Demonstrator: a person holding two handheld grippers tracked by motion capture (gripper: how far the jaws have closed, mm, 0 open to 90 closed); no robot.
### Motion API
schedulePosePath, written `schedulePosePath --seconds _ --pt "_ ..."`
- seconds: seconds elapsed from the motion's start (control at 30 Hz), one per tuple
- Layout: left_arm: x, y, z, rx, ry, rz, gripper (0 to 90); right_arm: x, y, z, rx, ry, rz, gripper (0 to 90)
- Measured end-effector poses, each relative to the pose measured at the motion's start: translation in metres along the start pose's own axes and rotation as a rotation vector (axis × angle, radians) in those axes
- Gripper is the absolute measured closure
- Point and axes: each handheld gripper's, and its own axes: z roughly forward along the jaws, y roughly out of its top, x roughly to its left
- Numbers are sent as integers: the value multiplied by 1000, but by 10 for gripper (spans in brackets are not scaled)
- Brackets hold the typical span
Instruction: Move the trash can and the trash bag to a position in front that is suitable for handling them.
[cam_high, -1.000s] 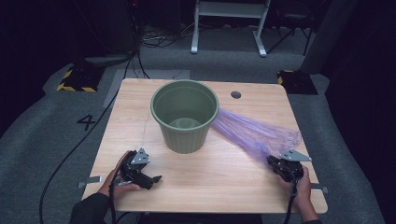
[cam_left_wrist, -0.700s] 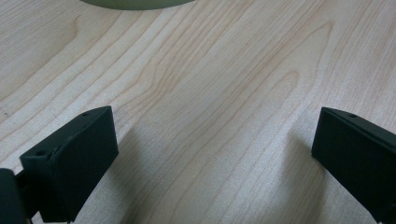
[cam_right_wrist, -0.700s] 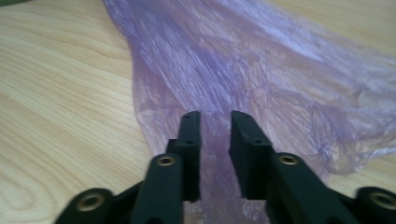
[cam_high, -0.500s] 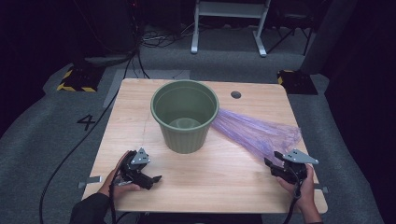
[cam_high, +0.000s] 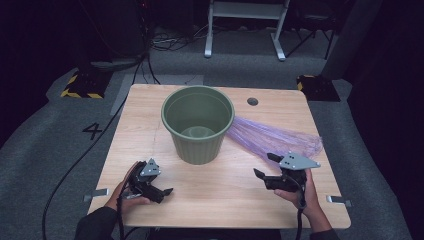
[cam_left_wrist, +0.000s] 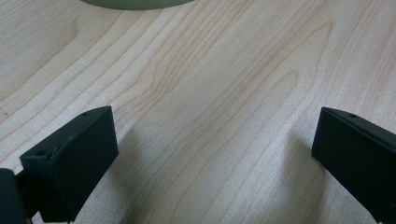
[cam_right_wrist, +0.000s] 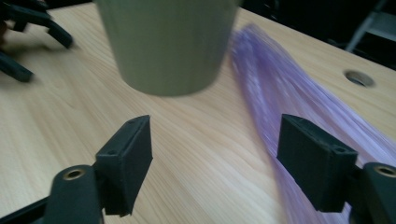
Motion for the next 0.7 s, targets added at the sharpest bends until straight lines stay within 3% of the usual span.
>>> schedulePosePath --seconds 0.17,0.33,0.7 --pt "0 0 0 0 0 0 0 4 28 13 -26 70 -48 249" --pt "0 0 0 0 0 0 0 6 57 19 -48 109 -99 241" --pt "0 0 0 0 0 -1 0 15 108 28 -98 184 -163 242"
